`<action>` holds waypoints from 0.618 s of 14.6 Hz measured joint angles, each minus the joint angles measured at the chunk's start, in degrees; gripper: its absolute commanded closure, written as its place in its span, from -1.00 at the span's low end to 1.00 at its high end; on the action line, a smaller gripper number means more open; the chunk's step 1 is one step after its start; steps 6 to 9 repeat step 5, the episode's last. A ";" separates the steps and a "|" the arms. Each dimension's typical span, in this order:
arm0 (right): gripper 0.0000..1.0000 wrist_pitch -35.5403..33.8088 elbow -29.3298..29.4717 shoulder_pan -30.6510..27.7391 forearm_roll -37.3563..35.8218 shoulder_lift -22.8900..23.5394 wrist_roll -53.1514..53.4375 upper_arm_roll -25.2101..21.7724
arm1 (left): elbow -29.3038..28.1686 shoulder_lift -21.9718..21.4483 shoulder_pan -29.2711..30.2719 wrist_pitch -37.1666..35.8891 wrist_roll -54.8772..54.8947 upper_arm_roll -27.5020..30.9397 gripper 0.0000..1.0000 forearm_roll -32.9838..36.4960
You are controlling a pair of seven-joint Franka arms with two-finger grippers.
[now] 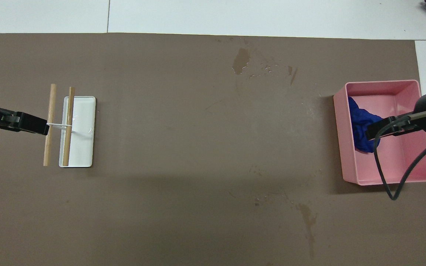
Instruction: Wipe water with towel using both arms
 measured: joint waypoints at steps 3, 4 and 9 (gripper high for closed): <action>-1.00 0.00 0.00 -0.34 0.00 0.00 0.00 -0.01 | 0.00 0.00 0.00 0.00 0.00 0.00 -1.00 0.00; -1.00 0.00 0.00 -0.34 0.00 0.00 0.00 -0.01 | 0.00 0.00 0.00 0.00 0.00 0.00 -1.00 0.00; -1.00 0.00 0.00 -0.34 0.00 0.00 0.00 -0.01 | 0.00 0.00 0.00 0.00 0.00 0.00 -1.00 0.00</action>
